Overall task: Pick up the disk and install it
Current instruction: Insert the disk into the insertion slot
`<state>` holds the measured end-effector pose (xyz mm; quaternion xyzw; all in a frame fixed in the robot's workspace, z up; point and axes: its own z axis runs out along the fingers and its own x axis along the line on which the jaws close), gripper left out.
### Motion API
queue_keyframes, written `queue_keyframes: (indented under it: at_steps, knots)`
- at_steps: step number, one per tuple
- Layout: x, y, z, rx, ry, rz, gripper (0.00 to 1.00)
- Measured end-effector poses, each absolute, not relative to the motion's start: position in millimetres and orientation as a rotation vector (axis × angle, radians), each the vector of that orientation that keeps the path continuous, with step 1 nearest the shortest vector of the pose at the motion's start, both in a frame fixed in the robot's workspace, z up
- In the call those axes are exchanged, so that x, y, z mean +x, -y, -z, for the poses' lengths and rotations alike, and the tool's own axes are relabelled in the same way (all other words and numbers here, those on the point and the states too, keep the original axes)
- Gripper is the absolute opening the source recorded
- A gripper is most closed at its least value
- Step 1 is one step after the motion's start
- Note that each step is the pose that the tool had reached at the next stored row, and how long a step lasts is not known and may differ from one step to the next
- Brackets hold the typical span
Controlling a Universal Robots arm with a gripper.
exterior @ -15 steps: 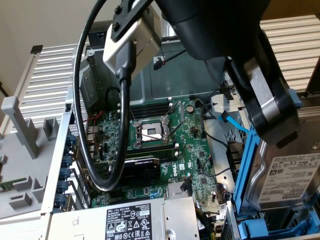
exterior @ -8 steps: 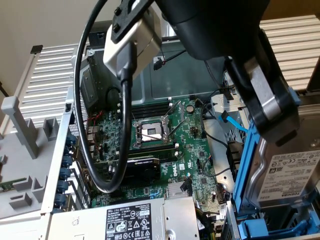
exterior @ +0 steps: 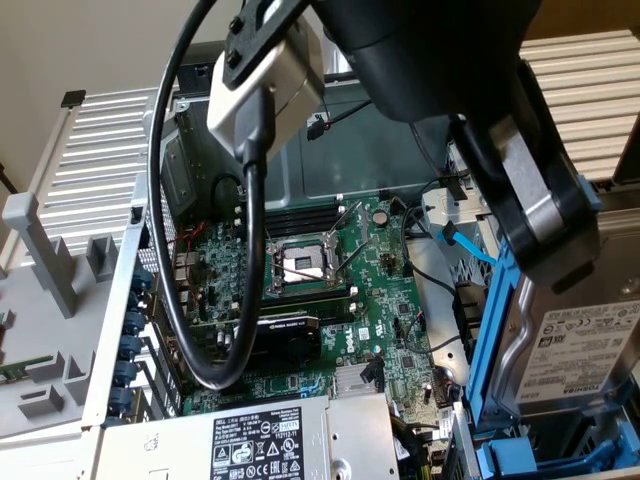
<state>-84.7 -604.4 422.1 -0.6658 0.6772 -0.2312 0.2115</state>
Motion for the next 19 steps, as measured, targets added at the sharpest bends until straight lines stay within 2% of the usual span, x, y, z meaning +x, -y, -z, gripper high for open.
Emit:
queue_keyframes:
  at_steps: [19]
  knots:
    - [-84.7,605.5,-421.9,-1.86,-1.876,0.647,0.37]
